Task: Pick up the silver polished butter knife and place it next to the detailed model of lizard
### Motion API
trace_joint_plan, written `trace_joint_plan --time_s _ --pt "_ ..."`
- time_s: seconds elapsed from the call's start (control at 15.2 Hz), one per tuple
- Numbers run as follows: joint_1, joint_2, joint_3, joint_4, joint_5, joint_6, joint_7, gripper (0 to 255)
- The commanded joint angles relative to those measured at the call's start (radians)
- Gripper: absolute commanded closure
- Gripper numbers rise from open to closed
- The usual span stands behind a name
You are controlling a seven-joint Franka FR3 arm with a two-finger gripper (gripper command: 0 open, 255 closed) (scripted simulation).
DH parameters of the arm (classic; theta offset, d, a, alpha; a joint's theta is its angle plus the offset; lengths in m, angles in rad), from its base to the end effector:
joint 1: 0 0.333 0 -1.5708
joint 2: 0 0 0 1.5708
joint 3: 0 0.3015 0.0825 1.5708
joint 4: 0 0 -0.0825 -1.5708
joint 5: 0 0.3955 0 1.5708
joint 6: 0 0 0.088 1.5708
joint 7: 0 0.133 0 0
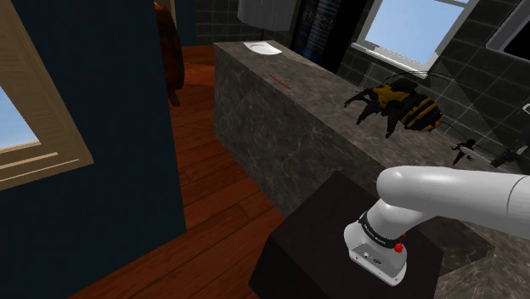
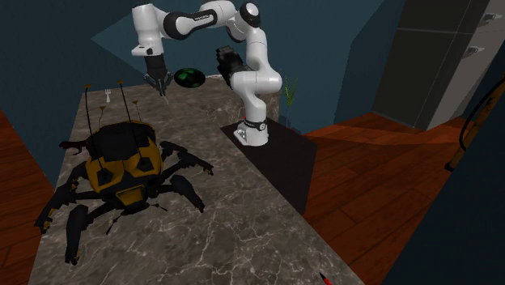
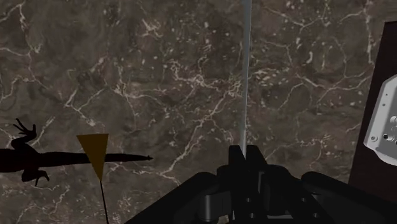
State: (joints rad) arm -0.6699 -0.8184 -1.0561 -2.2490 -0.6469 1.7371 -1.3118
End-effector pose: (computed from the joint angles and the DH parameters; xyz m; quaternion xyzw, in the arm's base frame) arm -0.1707 -0.4292 0.4410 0.9978 -0.0606 0.0264 0.0032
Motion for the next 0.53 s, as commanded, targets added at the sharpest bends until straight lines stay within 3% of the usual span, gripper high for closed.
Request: trace_joint_plan --time_s 0.0,0.46 --pt "0.015 0.012 -0.052 0.049 -0.014 -0.005 -0.051 255" --pt "0.024 0.011 -0.118 0.006 -0.052 0.061 -0.056 255"
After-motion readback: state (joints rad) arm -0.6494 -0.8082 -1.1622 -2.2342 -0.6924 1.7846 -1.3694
